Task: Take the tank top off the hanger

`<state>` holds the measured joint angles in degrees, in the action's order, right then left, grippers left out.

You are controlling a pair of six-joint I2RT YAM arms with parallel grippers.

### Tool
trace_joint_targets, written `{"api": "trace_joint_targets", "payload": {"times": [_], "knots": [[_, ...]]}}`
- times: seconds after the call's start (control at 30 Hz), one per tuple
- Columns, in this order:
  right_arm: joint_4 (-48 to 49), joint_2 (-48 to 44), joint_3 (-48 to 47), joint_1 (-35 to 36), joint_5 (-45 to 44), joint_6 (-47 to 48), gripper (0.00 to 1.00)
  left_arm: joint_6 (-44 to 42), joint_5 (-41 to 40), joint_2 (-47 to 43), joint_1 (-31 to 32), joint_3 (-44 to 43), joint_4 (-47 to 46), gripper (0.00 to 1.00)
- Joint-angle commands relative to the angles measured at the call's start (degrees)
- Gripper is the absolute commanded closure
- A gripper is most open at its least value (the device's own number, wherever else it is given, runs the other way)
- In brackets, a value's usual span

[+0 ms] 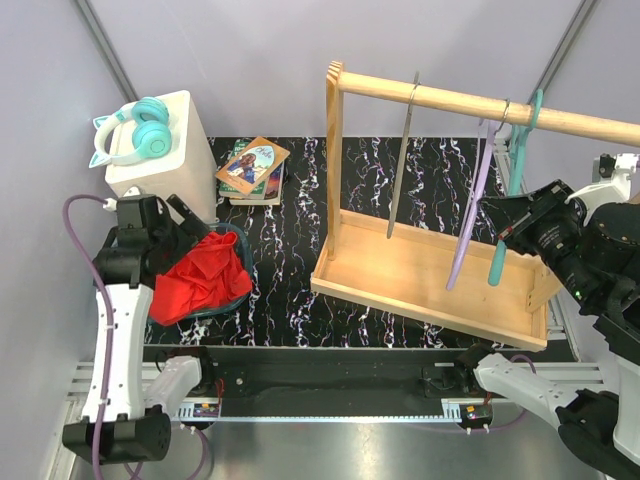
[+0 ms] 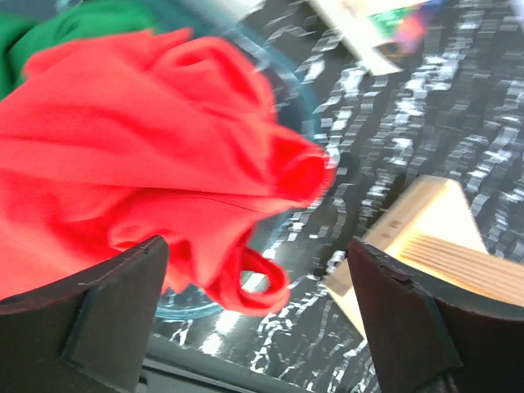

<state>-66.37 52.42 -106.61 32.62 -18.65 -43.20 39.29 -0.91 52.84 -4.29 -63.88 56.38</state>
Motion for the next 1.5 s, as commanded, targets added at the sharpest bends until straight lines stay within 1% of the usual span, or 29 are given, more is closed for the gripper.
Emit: {"api": "trace_joint_targets", "payload": {"times": [0.0, 0.17, 0.33, 0.37, 0.43, 0.47, 0.5, 0.53, 0.57, 0.6, 0.63, 0.67, 0.7, 0.8, 0.83, 0.87, 0.9, 0.93, 0.97, 1.0, 1.03, 1.07, 1.13, 1.17, 1.27, 1.4, 1.47], "knots": [[2.3, 2.3, -3.5, 0.2, -3.0, -1.2, 1.00, -1.8, 2.4, -3.1, 1.0, -5.9, -0.8, 0.04], [0.9, 0.1, -0.4, 0.2, -6.4, -4.5, 1.00, -2.2, 6.2, -2.6, 3.1, -11.0, -1.5, 0.01], [0.0, -4.9, 3.6, 0.2, -8.9, -8.6, 0.99, -0.7, 13.2, -3.4, 6.4, -13.4, -7.6, 0.01], [-0.2, -5.4, 4.6, 0.2, -9.2, -8.9, 0.96, -0.3, 16.3, -3.4, 7.6, -13.1, -9.1, 0.01], [-0.9, -7.0, 5.8, 0.2, -9.4, -10.3, 0.88, 1.5, 18.2, -3.3, 9.8, -12.5, -12.4, 0.01], [-1.0, -7.7, 7.4, 0.2, -9.5, -10.8, 0.86, 1.8, 18.4, -3.3, 13.3, -11.5, -13.5, 0.01], [-1.2, -8.9, 8.2, 0.2, -9.6, -12.0, 0.78, 1.9, 17.4, -3.2, 15.4, -10.8, -15.1, 0.01], [-1.2, -9.5, 9.0, 0.2, -9.3, -12.3, 0.73, 2.5, 16.7, -3.1, 17.5, -10.1, -15.9, 0.01], [-1.3, -10.0, 10.5, 0.2, -8.8, -12.7, 0.67, 2.8, 16.1, -2.8, 21.5, -8.7, -16.6, 0.01], [-1.3, -10.8, 11.2, 0.2, -8.4, -13.0, 0.57, 3.2, 15.8, -2.8, 23.3, -8.0, -17.7, 0.01], [-1.5, -11.2, 12.0, 0.2, -8.1, -13.3, 0.51, 4.3, 15.1, -2.7, 25.4, -7.0, -18.1, 0.01], [-1.6, -11.6, 12.5, 0.2, -7.5, -13.4, 0.47, 4.8, 13.8, -2.7, 29.3, -6.3, -18.6, 0.01], [-1.8, -12.4, 12.7, 0.2, -7.2, -13.7, 0.40, 5.6, 13.3, -2.6, 31.2, -5.8, -19.8, 0.01], [-3.4, -14.4, 13.6, 0.2, -6.6, -14.7, 0.32, 6.8, 12.2, -1.6, 38.2, -4.1, -21.2, 0.01], [-4.0, -15.0, 14.0, 0.2, -6.3, -15.1, 0.25, 7.0, 12.0, -1.2, 39.8, -3.6, -21.6, 0.01], [-5.1, -15.6, 14.3, 0.2, -5.9, -15.8, 0.23, 7.3, 11.6, 0.1, 43.3, -3.4, -21.9, 0.01], [-5.4, -17.1, 14.7, 0.2, -5.6, -16.1, 0.18, 7.7, 11.6, 0.7, 45.0, -3.4, -22.8, 0.01], [-5.8, -17.9, 15.3, 0.2, -5.1, -16.3, 0.11, 8.0, 11.6, 1.6, 46.8, -3.4, -23.2, 0.01], [-6.5, -18.6, 15.5, 0.2, -4.6, -16.6, 0.06, 8.1, 11.5, 3.1, 50.2, -3.4, -23.6, 0.01], [-6.6, -20.0, 15.8, 0.2, -4.0, -16.7, 0.02, 8.4, 11.4, 4.2, 52.1, -3.6, -24.6, 0.01], [-6.8, -20.9, 16.0, 0.2, -3.7, -16.7, 0.00, 8.6, 11.3, 5.1, 53.8, -4.1, -25.0, 0.01], [-7.6, -22.4, 15.8, 0.2, -3.2, -16.8, 0.00, 8.7, 10.3, 5.9, 57.3, -4.3, -25.5, 0.01], [-9.0, -24.0, 15.4, 0.1, -3.2, -17.0, 0.00, 9.0, 9.5, 8.4, 60.8, -5.2, -27.3, 0.01], [-11.6, -25.8, 15.2, 0.2, -3.5, -18.0, 0.00, 9.0, 9.4, 9.4, 63.6, -5.6, -28.6, 0.01], [-18.4, -30.5, 16.1, 0.2, -4.1, -22.2, 0.00, 9.6, 10.1, 12.7, 67.5, -6.3, -30.7, 0.01], [-21.6, -36.9, 22.7, 0.9, -0.3, -27.4, 0.00, 10.9, 12.2, 14.5, 69.2, -5.5, -33.3, 0.01], [-20.9, -40.3, 29.0, 0.8, 3.5, -30.8, 0.00, 11.2, 12.3, 14.0, 69.2, -4.1, -34.3, 0.01]]}}
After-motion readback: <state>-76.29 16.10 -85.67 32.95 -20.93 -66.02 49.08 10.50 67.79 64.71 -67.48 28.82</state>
